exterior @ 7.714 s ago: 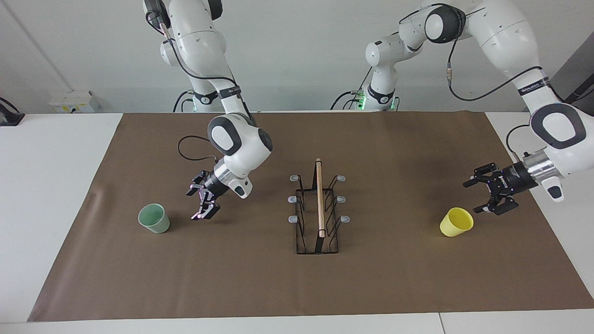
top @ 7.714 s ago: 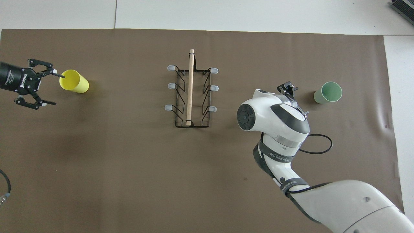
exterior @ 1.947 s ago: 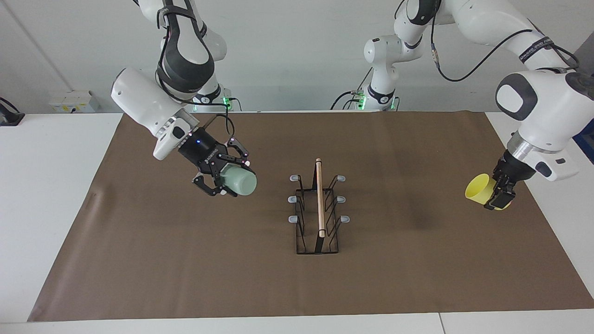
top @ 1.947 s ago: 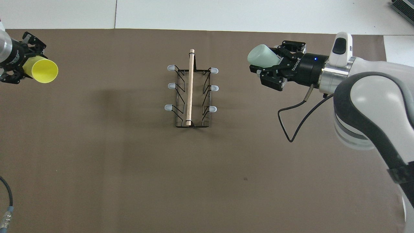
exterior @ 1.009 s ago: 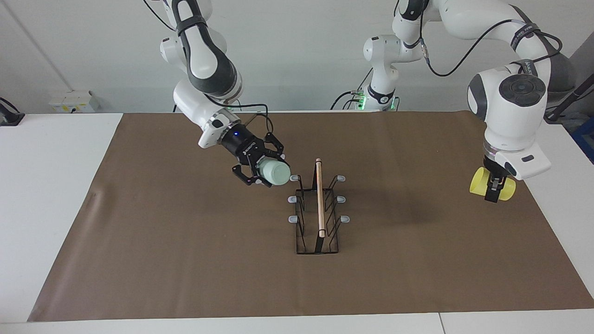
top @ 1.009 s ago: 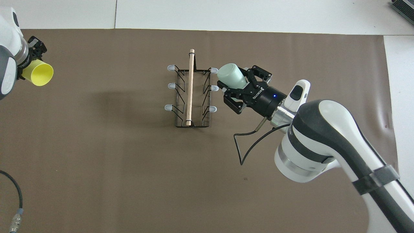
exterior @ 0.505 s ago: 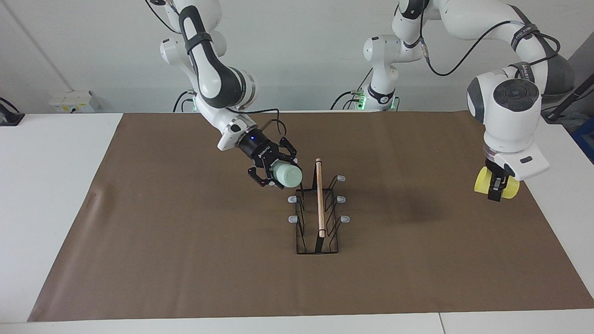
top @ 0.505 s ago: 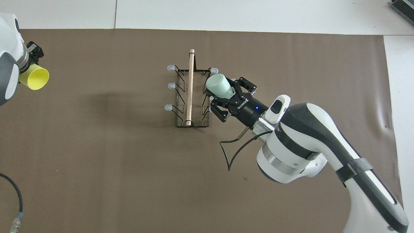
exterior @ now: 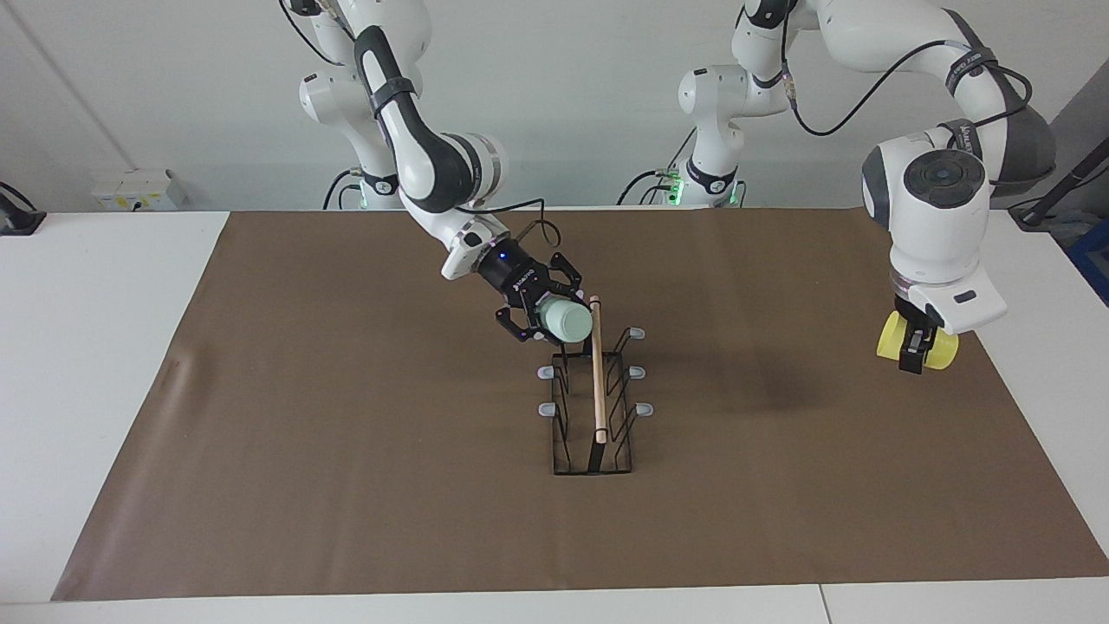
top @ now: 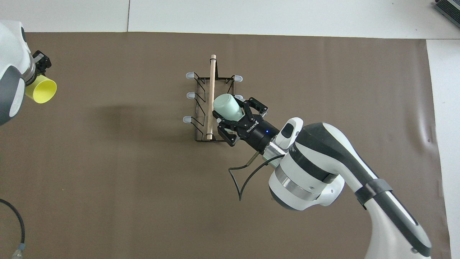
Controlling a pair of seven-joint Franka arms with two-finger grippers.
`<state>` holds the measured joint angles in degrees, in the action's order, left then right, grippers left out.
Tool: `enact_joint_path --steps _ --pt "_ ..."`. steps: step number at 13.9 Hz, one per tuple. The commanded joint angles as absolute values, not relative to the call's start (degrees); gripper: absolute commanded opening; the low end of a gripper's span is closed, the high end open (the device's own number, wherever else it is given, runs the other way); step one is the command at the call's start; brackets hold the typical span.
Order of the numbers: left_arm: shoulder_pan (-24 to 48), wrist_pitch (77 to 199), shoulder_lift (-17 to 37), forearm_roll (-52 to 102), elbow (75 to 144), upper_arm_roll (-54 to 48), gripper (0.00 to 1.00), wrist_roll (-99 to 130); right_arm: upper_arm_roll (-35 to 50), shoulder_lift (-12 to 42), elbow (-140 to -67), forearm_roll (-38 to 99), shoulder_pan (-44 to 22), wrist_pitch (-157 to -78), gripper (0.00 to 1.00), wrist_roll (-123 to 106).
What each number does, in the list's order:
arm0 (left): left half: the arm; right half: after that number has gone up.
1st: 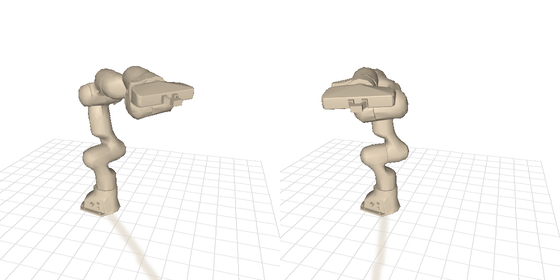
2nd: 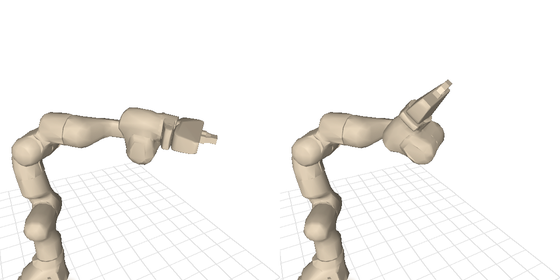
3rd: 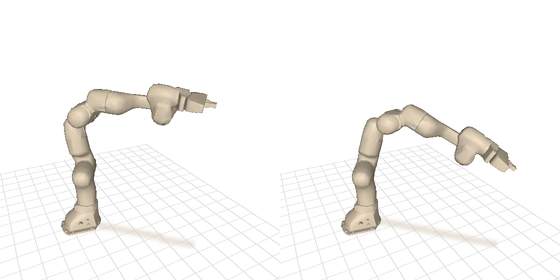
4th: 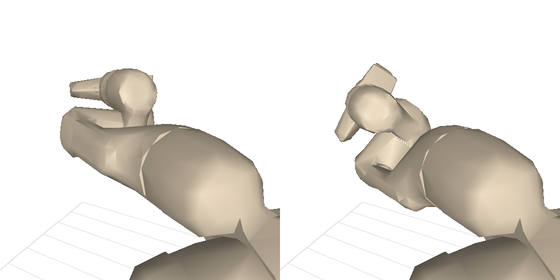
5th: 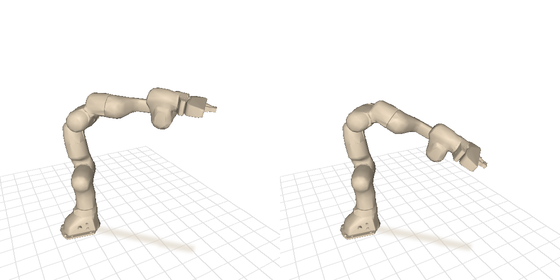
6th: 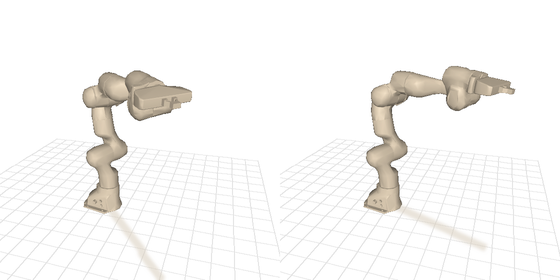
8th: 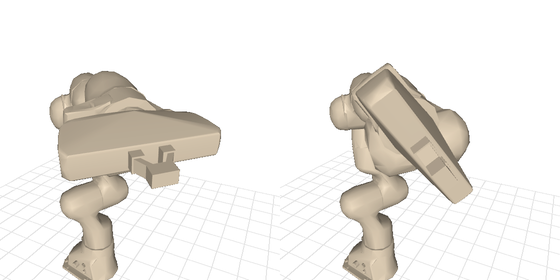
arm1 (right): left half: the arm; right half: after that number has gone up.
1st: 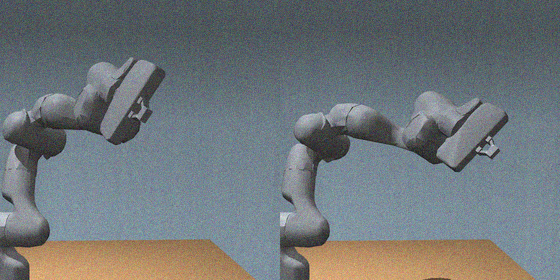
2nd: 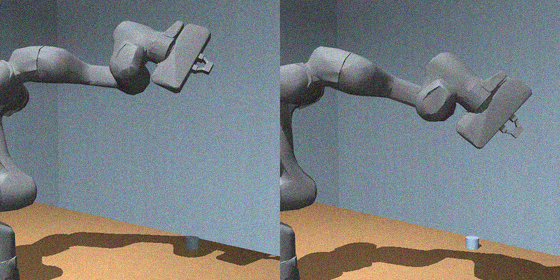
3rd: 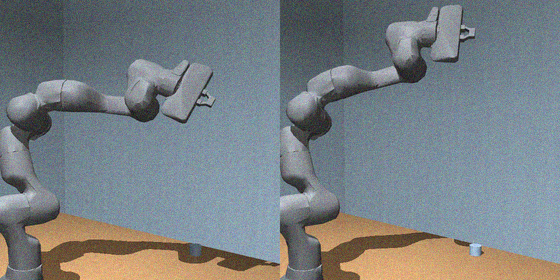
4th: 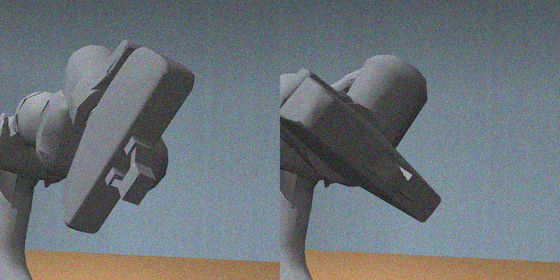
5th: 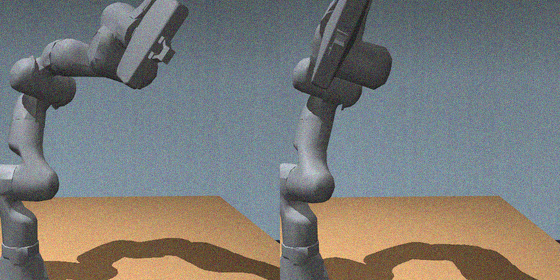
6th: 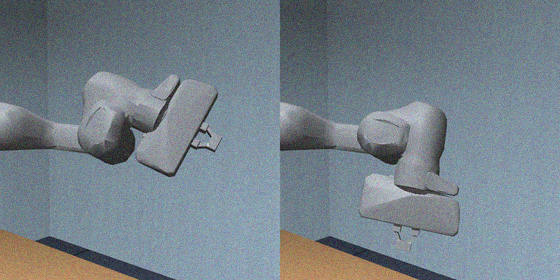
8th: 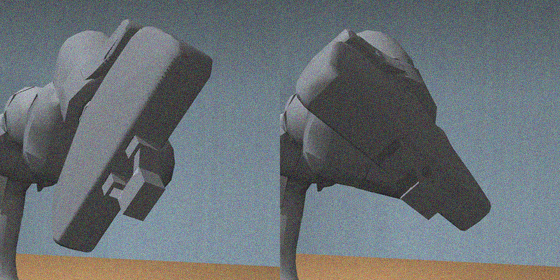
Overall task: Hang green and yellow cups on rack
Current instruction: 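Lower the green cup onto a rack peg with the right gripper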
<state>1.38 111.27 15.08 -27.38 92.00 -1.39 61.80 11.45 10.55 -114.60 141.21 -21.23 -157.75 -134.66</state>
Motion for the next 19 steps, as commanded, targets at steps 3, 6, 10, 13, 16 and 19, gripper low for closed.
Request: enact_joint_path --steps 3,6,10,13,16,19 --pt "2.2 112.94 12.83 -28.65 94.92 -0.79 0.0 63.28 11.69 11.6 -114.17 143.35 -20.92 -158.47 0.0 -137.29" --pt "2.28 113.03 12.74 -28.65 95.36 -0.79 0.0 63.37 11.69 11.6 -114.43 143.44 -20.92 -158.55 0.0 -137.99" --pt "2.29 113.11 12.74 -28.74 95.45 -0.79 0.0 63.54 11.69 11.42 -116.36 147.03 -20.92 -157.5 0.0 -140.96" --pt "2.37 113.2 12.74 -28.74 95.45 -0.79 0.0 63.54 11.69 11.25 -118.99 149.06 -20.48 -155.75 0.0 -144.75" --pt "2.37 113.2 12.74 -28.74 95.45 -0.79 0.0 63.54 11.69 11.25 -122.07 151.94 -20.3 -152.24 0.0 -147.47" --pt "2.46 113.12 12.74 -28.74 95.45 -0.79 0.0 63.54 11.69 14.32 -122.78 155.12 -20.04 -146.52 0.0 -152.04"
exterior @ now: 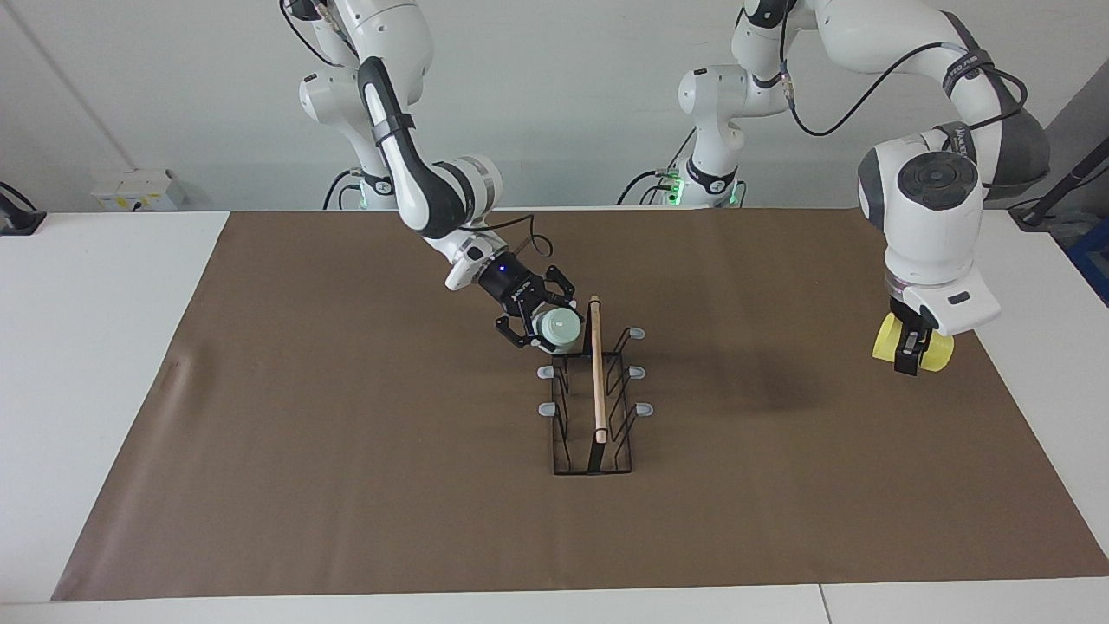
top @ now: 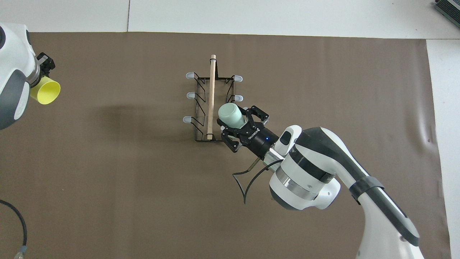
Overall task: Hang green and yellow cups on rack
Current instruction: 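Lower the green cup onto a rack peg with the right gripper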
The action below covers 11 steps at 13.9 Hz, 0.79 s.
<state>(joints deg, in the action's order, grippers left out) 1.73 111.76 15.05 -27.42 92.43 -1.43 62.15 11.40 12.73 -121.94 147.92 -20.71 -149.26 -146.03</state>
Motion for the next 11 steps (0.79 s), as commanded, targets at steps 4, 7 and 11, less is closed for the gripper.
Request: enact_joint_path --steps 4,7,11 --pt "3.51 112.24 12.66 -30.75 95.45 -0.79 0.0 66.43 11.69 15.38 -122.78 155.39 -19.95 -147.04 0.27 -152.14" --pt "4.75 110.92 12.66 -31.82 95.36 -0.7 0.0 67.58 11.69 15.73 -122.26 155.3 -19.95 -148.97 1.0 -151.96" --pt "5.1 110.92 12.39 -32.34 95.36 -0.79 0.0 67.94 11.78 15.73 -122.26 155.3 -19.86 -152.05 1.0 -151.61"
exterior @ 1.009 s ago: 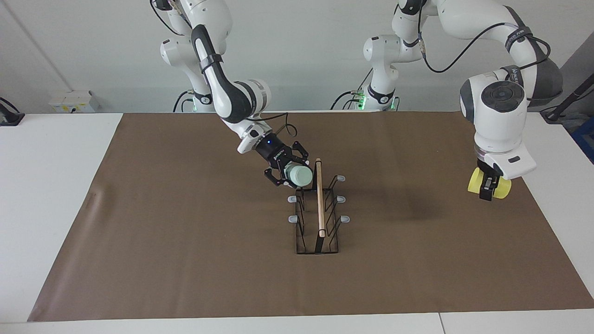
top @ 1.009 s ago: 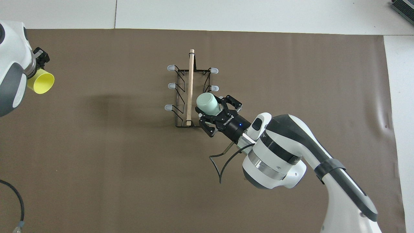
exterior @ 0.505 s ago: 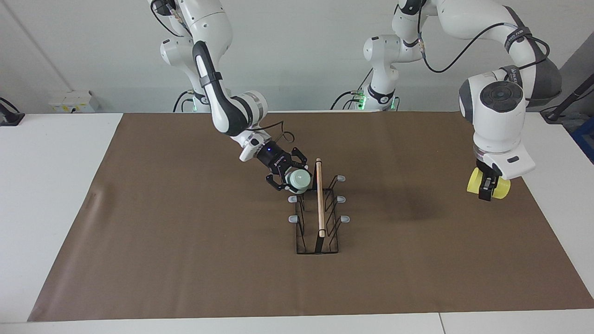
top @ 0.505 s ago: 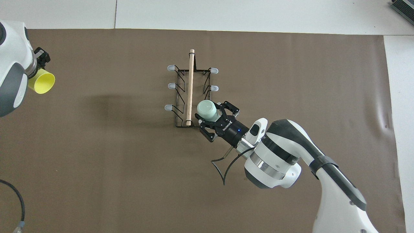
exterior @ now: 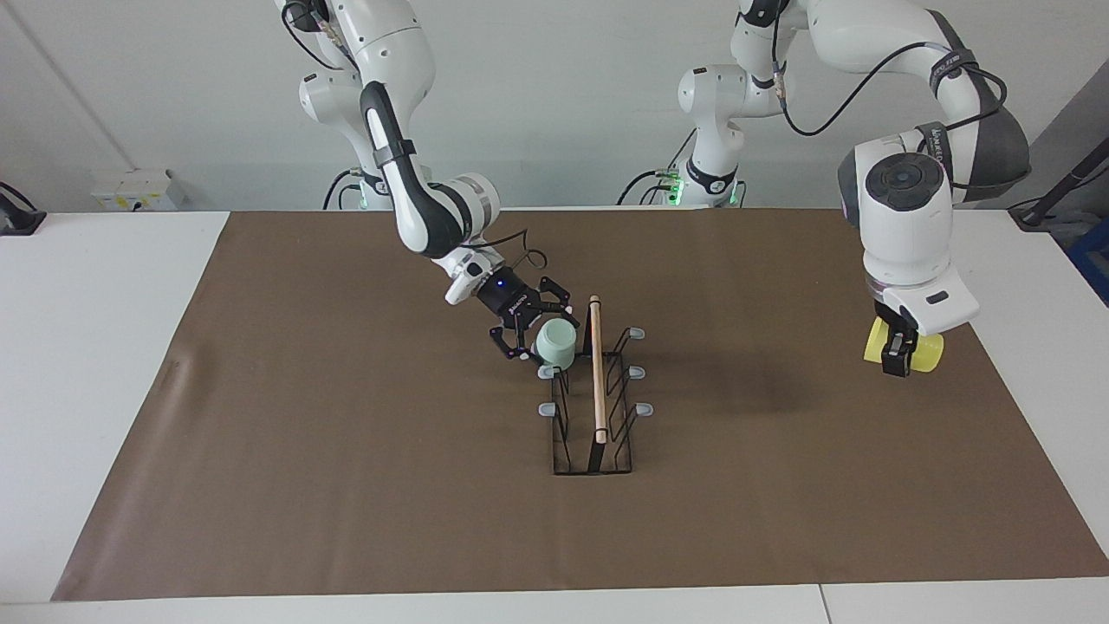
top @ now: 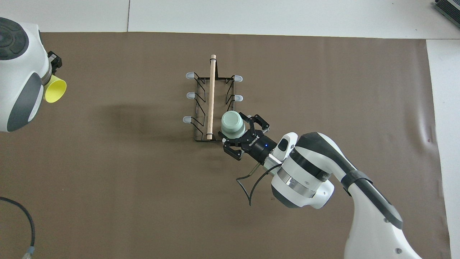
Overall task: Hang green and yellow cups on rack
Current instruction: 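Open the right gripper and withdraw while the left gripper carries the yellow cup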
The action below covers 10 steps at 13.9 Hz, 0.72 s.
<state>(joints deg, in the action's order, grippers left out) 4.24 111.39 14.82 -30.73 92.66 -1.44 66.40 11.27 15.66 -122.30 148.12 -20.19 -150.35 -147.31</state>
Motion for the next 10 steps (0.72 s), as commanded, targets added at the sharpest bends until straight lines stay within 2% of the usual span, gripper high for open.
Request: enact_joint_path --steps 1,5,10 --pt "5.1 110.92 12.39 -32.26 95.36 -0.79 0.0 67.94 11.78 15.73 -122.26 155.3 -19.86 -152.22 1.0 -151.61" --pt "7.2 109.52 12.31 -32.34 95.36 -0.79 0.0 71.7 11.78 15.73 -123.48 155.22 -20.04 -154.15 1.0 -151.61" --pt "15.19 103.9 11.87 -35.94 95.27 -0.79 0.0 85.13 11.69 14.25 -124.8 154.34 -19.6 -156.78 1.0 -151.96"
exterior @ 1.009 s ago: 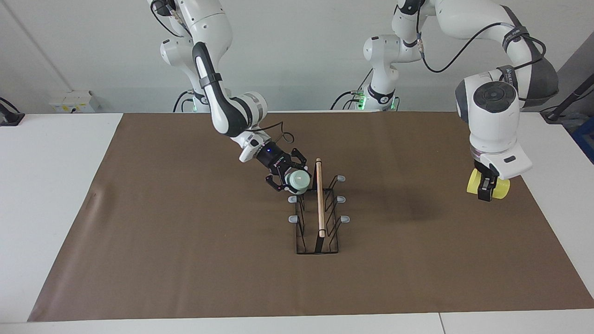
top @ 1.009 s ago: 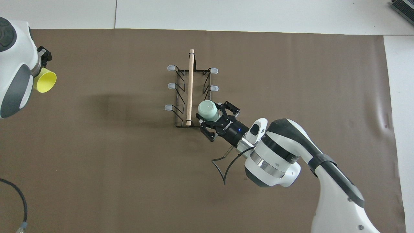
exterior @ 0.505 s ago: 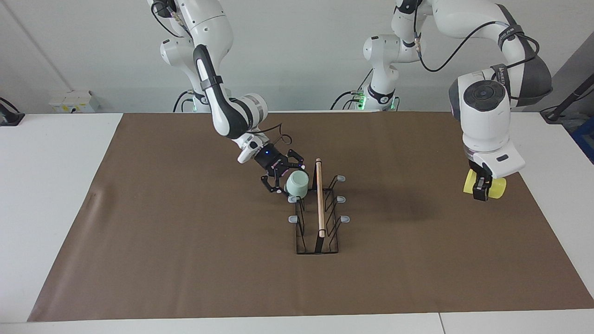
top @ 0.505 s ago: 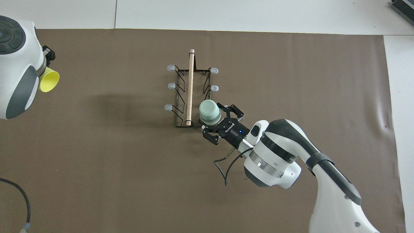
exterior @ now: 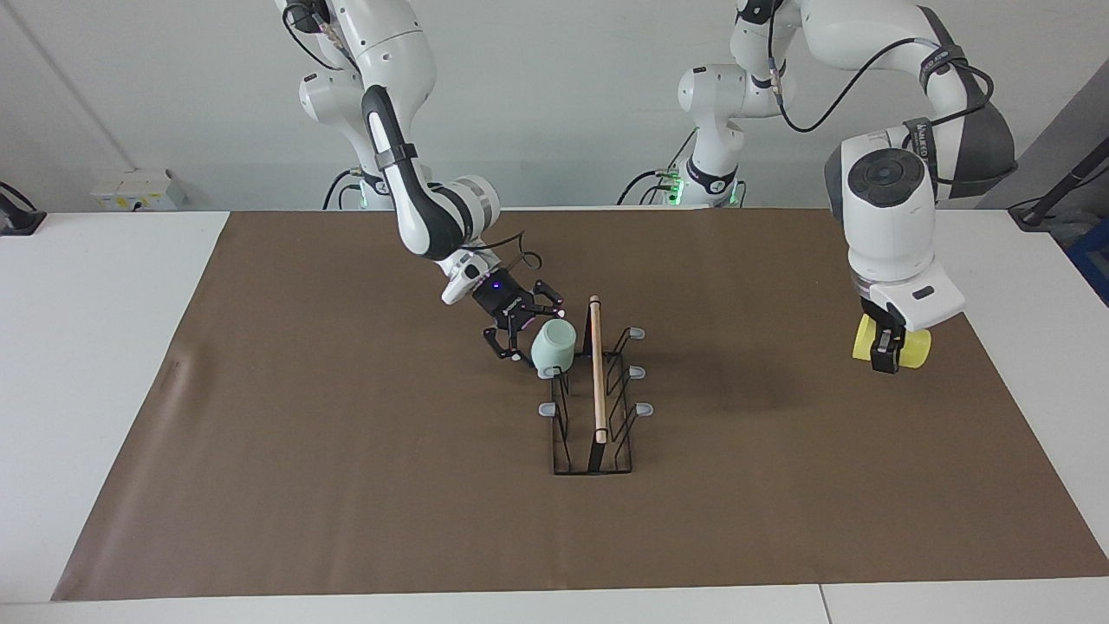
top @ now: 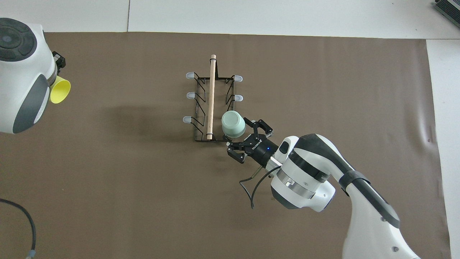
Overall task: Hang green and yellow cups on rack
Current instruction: 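Open the right gripper and withdraw while the left gripper carries the yellow cup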
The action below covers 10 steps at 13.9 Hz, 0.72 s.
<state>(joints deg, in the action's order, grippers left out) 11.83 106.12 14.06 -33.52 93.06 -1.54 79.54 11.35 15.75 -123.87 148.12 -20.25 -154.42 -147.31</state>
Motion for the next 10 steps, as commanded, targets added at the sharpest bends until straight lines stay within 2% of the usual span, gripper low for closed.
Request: enact_joint_path --steps 1,3,6,10 --pt "16.77 102.76 11.87 -36.82 95.27 -0.7 0.0 87.86 11.69 13.28 -124.89 153.64 -18.64 -159.23 1.0 -152.22" --pt "19.76 101.95 11.78 -38.58 95.36 -0.79 0.0 93.57 11.69 11.43 -124.98 151.79 -18.11 -162.84 1.0 -152.23" --pt "23.45 100.73 11.25 -41.82 96.06 -0.79 0.0 102.64 11.6 10.63 -124.98 149.87 -17.06 -164.26 1.0 -153.45" --pt "27.5 98.7 10.72 -44.3 97.03 -0.79 0.0 108.27 11.69 10.63 -124.11 130.66 -8.9 -164.27 1.0 -156.45"
